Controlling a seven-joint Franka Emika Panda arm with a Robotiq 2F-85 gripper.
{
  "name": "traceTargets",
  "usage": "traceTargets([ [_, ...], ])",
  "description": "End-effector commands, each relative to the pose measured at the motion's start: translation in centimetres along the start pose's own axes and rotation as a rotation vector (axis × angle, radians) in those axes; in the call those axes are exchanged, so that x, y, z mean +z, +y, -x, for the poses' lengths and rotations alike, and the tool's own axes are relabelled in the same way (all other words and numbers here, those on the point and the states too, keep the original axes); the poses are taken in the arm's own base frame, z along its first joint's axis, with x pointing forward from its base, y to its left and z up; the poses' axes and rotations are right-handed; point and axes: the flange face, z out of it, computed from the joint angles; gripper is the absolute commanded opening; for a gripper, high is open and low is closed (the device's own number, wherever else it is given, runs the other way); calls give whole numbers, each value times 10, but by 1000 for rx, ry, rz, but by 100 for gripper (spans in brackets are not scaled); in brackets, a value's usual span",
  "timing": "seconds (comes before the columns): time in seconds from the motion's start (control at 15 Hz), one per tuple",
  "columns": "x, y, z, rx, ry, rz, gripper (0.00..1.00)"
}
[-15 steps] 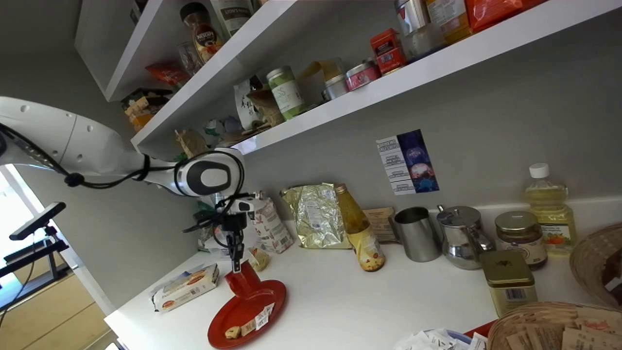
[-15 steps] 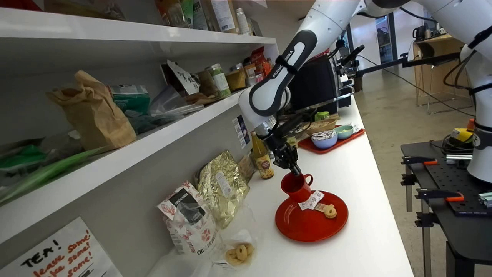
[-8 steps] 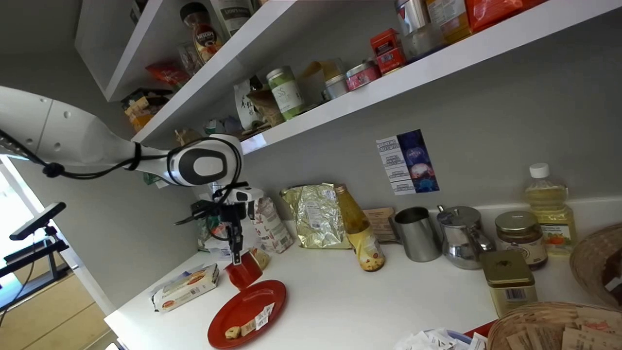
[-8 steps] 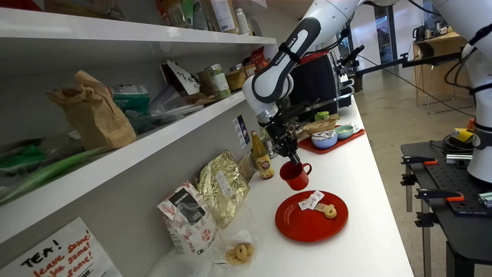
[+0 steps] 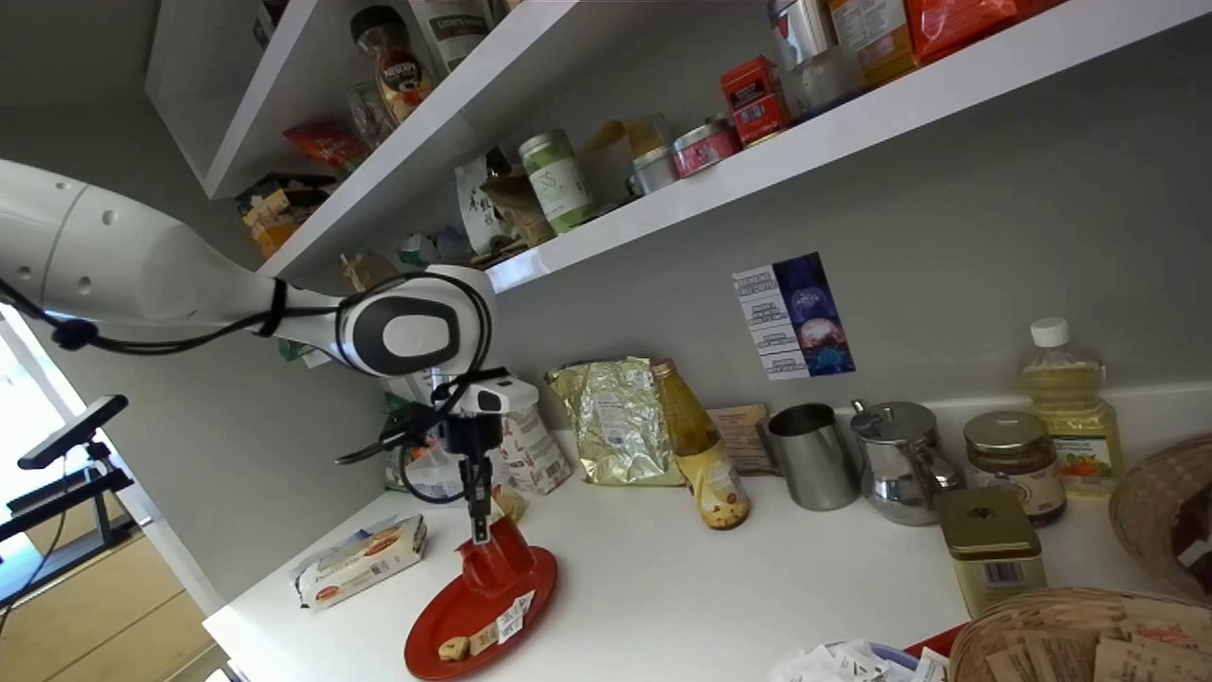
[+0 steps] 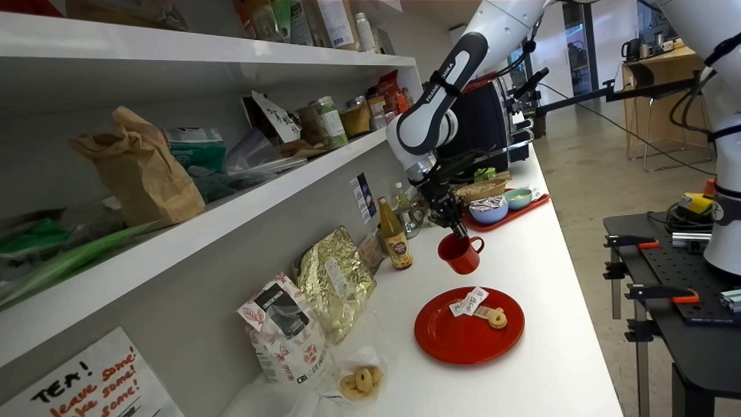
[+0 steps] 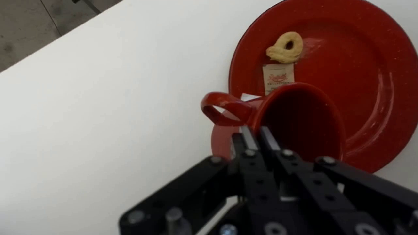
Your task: Put the cup on the table
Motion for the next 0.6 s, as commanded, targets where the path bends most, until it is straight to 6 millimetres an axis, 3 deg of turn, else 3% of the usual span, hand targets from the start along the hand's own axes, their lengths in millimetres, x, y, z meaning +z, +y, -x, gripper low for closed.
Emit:
traceTargets([
  [0.0,8,44,-5,77,-15,-51,2],
  [0.27,26,89,-17,176,-46,-95,2],
  [0.53,46,102,-23,218,-89,-155,2],
])
